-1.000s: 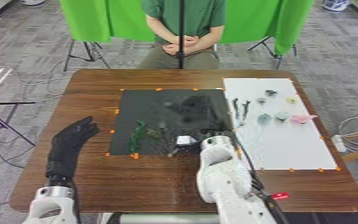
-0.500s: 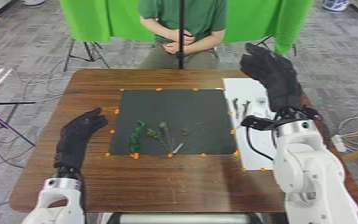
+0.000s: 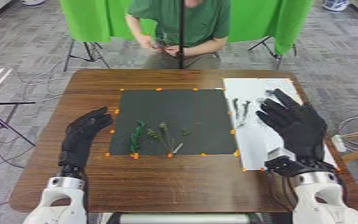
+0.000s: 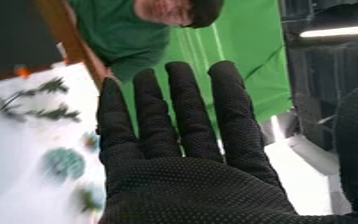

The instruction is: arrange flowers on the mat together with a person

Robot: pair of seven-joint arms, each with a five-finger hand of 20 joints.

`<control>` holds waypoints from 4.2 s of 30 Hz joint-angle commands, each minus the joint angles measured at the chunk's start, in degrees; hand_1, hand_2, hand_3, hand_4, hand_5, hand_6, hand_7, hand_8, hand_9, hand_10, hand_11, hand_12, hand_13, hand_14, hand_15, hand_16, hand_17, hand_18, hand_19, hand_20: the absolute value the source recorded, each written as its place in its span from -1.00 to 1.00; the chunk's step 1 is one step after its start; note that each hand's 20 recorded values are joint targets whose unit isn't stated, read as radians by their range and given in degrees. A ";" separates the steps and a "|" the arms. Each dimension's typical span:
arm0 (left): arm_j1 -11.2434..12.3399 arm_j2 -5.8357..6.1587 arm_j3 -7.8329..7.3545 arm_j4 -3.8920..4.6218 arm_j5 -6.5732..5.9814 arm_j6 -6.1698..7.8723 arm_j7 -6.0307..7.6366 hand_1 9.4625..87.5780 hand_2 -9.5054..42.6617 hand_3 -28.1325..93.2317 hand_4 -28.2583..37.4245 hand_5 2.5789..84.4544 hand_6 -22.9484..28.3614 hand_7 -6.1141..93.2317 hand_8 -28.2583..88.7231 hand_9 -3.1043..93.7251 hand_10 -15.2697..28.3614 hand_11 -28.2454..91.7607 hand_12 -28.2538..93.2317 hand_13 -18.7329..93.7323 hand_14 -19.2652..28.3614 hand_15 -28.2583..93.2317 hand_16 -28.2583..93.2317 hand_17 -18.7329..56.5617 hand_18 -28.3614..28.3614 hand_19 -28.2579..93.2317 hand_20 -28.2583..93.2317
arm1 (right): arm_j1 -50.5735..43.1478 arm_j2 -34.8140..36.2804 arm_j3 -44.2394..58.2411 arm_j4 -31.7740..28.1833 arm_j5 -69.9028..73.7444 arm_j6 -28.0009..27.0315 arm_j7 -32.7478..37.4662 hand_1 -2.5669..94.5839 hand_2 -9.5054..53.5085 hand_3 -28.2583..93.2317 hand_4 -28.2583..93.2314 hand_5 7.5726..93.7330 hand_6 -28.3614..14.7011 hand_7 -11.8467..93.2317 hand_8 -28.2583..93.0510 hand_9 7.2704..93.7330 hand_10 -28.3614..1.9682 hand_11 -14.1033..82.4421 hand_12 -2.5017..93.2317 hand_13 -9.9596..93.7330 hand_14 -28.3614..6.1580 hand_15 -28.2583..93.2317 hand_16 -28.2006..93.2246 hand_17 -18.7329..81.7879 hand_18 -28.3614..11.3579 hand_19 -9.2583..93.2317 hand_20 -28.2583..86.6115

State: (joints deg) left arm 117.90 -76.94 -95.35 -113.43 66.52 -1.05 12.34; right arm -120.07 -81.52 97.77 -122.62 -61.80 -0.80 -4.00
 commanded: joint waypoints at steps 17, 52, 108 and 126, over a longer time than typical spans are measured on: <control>1.55 -1.54 -0.69 -1.16 0.27 -1.20 -0.10 -0.52 -0.93 0.54 -0.68 0.10 0.08 -0.54 -0.62 0.02 0.30 -0.19 -0.29 -0.03 0.59 -0.14 -0.48 -0.47 0.57 -0.29 -0.23 | -1.82 -1.70 0.00 0.03 -2.48 0.55 -1.97 -0.79 -0.52 0.71 -0.80 -0.05 0.27 -0.59 -0.65 -0.04 -0.12 -0.58 -0.61 -0.11 -0.23 -0.36 -0.19 -0.26 -0.42 -0.59 -0.02; 1.37 -1.52 -0.53 -1.21 -0.34 -0.92 1.06 -0.52 -0.93 0.54 -0.68 0.10 0.07 -0.54 -0.62 0.02 0.30 -0.20 -0.29 -0.03 0.58 -0.14 -0.48 -0.49 0.58 -0.28 -0.23 | -1.51 -1.31 -0.44 -0.11 -2.01 0.69 -0.71 -0.76 -0.49 0.70 -0.79 -0.02 0.26 -0.57 -0.65 0.00 -0.12 -0.57 -0.59 -0.03 -0.27 -0.33 -0.14 -0.25 -0.42 -0.56 0.01; 2.53 -0.49 -1.01 -1.95 -1.26 -0.25 0.56 -0.52 -0.94 0.54 -0.68 0.09 0.07 -0.55 -0.62 0.01 0.30 -0.20 -0.29 -0.03 0.58 -0.15 -0.48 -0.48 0.57 -0.29 -0.23 | 25.68 24.90 -13.69 10.09 -84.43 -18.80 27.20 -0.26 -1.00 0.68 -0.99 -0.07 0.28 -0.54 -0.65 0.17 -0.18 -0.45 -0.51 0.40 -0.11 -0.04 -0.09 -0.13 -0.54 0.30 0.29; 2.43 -0.75 -0.79 -1.77 -1.61 -0.57 0.52 -0.51 -0.94 0.54 -0.68 0.09 0.07 -0.55 -0.62 0.01 0.30 -0.20 -0.29 -0.03 0.58 -0.15 -0.48 -0.48 0.58 -0.29 -0.23 | 28.37 23.26 -18.38 18.43 -86.57 -20.26 25.88 -0.24 -1.00 0.69 -0.97 -0.04 0.32 -0.53 -0.65 0.26 -0.12 -0.42 -0.51 0.47 -0.08 -0.02 -0.09 -0.10 -0.58 0.36 0.29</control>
State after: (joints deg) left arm 119.91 -77.38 -96.25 -115.35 65.15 -1.81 13.25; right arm -92.31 -57.35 81.22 -106.60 -146.11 -21.24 22.75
